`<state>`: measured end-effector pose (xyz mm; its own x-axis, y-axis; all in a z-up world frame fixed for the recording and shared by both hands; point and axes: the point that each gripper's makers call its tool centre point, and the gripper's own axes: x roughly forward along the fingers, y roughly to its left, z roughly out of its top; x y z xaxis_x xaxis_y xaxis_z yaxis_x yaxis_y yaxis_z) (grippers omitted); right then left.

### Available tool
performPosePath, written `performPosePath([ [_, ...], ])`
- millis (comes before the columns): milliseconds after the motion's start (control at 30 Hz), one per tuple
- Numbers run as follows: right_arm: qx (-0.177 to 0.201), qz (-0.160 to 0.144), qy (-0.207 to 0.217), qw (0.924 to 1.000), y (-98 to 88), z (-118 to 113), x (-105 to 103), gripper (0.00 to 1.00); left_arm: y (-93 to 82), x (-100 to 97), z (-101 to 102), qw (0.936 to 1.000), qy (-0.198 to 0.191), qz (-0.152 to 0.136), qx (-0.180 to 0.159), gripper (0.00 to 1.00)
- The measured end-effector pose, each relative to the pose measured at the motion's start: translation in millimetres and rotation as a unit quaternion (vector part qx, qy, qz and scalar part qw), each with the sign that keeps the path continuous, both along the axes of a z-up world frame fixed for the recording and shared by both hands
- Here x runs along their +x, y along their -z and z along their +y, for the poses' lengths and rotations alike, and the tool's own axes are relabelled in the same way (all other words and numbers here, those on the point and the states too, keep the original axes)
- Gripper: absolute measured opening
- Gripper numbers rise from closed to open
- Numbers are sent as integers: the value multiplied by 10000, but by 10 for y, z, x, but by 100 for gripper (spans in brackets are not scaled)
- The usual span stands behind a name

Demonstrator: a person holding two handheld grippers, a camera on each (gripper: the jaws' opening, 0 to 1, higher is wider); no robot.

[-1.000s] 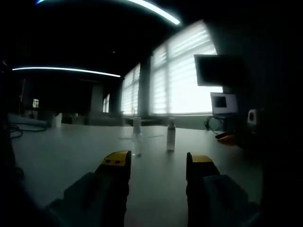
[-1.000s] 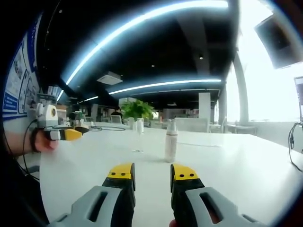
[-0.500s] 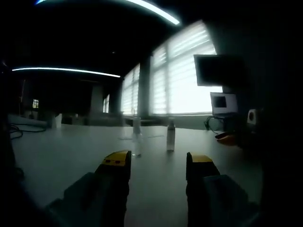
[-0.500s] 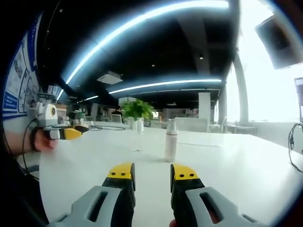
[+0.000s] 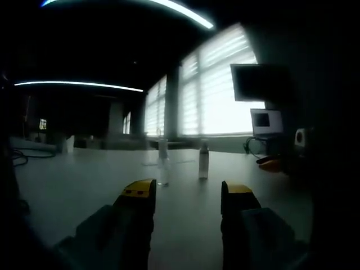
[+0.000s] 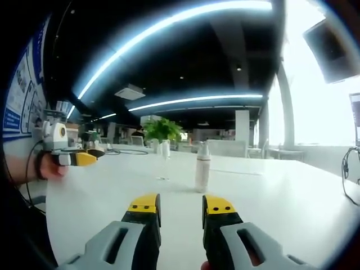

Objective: Clamp pump bottle remove cover press pump head put on cover

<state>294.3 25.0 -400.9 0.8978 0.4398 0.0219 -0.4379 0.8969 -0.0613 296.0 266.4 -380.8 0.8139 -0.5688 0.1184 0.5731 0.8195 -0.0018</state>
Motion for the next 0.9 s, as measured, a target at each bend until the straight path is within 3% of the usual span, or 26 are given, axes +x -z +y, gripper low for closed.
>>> performPosePath([
  [700,37,-12,-10,10000,-6,2,13,24,-10,68,96,9997,-224,-5,-66,37],
  [900,4,9,4,10000,9,2,25,24,15,133,131,9995,-245,113,-148,37],
])
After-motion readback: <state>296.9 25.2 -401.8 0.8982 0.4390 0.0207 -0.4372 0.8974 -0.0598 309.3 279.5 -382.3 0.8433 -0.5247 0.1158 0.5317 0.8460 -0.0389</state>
